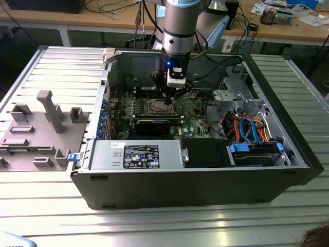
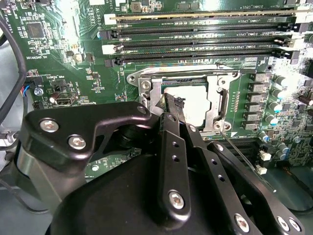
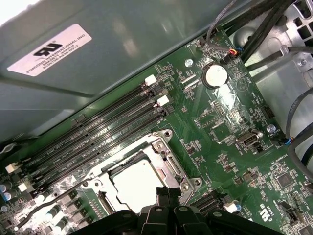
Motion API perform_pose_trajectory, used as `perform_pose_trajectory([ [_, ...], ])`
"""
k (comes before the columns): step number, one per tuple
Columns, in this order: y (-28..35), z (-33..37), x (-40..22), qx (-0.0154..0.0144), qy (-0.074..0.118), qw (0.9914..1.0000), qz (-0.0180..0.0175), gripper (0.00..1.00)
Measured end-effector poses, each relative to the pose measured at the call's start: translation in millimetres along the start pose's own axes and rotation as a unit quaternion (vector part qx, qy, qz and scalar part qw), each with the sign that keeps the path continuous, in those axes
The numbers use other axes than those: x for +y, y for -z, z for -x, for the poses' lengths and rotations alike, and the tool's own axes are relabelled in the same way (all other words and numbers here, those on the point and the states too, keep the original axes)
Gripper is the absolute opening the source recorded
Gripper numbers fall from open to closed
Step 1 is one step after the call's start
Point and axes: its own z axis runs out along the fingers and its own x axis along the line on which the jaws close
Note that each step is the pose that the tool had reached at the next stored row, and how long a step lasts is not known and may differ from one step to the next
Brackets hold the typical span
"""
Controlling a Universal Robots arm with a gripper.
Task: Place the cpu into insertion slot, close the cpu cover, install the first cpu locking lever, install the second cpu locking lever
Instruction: 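Install the first cpu locking lever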
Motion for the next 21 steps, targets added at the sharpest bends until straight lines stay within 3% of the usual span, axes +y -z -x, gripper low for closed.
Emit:
perform_pose_trajectory([
  [14,-0.1,0.0,0.0,-0.0005,0.007,0.99998,0.0000,0.11],
  [21,-0.1,0.0,0.0,-0.0012,0.019,0.99982,0.0000,0.11],
])
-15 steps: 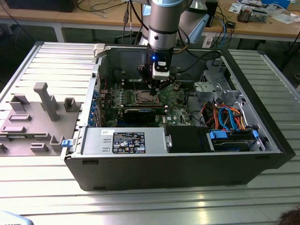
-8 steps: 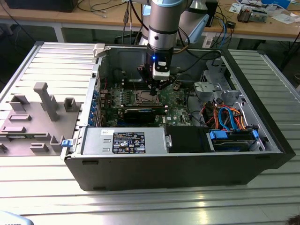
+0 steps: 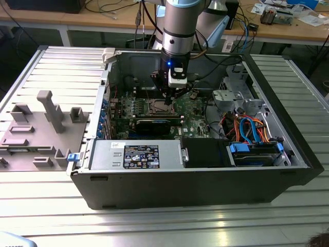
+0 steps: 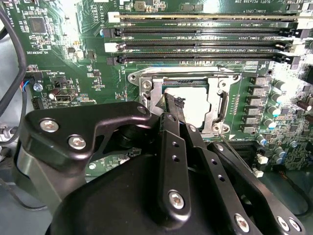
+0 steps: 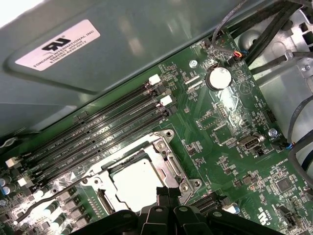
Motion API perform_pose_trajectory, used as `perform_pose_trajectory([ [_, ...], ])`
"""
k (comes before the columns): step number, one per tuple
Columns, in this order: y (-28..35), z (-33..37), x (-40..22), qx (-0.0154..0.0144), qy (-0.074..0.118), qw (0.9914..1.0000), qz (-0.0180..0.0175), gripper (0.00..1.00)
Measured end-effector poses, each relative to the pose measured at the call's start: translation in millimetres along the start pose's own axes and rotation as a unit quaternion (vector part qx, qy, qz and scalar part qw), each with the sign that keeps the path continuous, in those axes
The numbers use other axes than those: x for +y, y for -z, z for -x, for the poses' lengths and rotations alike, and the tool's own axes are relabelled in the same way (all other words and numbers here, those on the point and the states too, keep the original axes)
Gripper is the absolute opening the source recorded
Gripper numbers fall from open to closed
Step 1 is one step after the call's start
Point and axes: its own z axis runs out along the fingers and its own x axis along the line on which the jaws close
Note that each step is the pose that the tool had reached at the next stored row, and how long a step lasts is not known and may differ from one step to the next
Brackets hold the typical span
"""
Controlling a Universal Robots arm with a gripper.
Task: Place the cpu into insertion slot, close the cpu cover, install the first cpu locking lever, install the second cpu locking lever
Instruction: 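Install the first cpu locking lever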
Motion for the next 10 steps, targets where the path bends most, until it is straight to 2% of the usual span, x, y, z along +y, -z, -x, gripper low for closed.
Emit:
perform_pose_trajectory([
  [10,-0.1,0.0,0.0,-0.0003,0.005,0.99999,0.0000,0.11],
])
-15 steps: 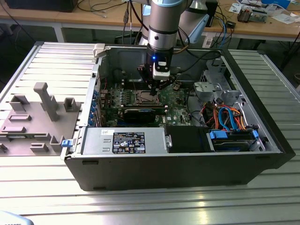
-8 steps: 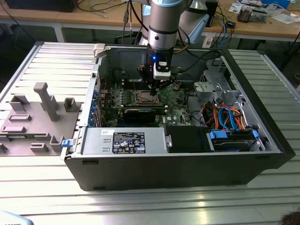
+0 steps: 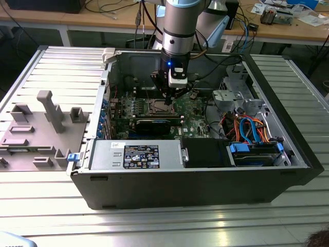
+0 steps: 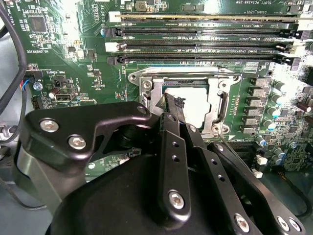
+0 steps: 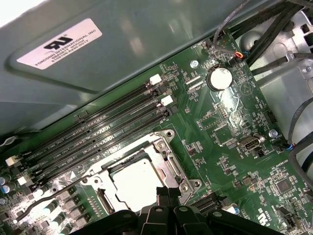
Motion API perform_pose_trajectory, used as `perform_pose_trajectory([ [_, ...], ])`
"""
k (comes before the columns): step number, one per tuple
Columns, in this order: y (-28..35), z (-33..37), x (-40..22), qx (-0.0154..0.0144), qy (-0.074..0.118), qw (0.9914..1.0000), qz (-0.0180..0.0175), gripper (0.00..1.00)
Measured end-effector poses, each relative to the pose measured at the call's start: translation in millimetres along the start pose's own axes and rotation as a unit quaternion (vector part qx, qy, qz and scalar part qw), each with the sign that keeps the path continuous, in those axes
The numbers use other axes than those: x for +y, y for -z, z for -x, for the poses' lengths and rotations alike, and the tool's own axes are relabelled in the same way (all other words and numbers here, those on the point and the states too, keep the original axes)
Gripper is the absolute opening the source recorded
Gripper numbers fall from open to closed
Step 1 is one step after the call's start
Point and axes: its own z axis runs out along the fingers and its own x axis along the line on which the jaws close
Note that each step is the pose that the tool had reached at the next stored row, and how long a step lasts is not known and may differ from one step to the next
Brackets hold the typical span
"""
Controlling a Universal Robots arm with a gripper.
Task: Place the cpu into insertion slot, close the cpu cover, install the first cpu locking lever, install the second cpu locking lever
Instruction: 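Install the first cpu locking lever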
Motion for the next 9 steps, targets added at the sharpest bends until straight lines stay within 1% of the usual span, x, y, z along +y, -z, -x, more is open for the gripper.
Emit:
perform_pose_trajectory([
  [9,-0.1,0.0,0.0,-0.0002,0.004,0.99999,0.0000,0.11],
])
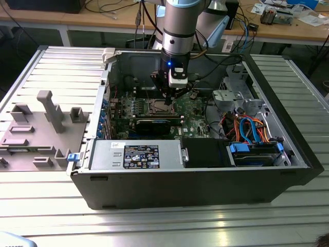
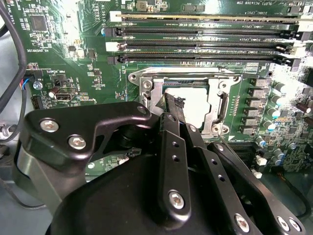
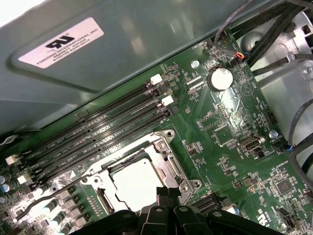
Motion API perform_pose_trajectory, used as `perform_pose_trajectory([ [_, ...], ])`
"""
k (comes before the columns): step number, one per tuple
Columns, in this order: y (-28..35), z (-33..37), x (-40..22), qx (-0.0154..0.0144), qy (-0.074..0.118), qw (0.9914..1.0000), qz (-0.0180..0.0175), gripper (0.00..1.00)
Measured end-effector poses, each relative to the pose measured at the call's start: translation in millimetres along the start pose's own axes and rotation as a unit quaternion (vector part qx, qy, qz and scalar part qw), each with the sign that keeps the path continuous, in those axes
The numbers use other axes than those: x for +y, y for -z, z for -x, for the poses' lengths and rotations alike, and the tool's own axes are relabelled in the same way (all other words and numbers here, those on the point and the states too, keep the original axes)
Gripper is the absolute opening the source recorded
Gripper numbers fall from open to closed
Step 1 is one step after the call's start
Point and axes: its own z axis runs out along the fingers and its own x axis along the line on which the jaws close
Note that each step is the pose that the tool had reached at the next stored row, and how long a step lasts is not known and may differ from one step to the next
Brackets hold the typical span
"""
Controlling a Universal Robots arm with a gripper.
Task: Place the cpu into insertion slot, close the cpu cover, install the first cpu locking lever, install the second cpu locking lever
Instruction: 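Install the first cpu locking lever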
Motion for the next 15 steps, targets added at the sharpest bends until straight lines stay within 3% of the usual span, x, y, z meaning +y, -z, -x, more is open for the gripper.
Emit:
perform_pose_trajectory([
  [15,-0.1,0.0,0.0,-0.0005,0.007,0.99998,0.0000,0.11],
])
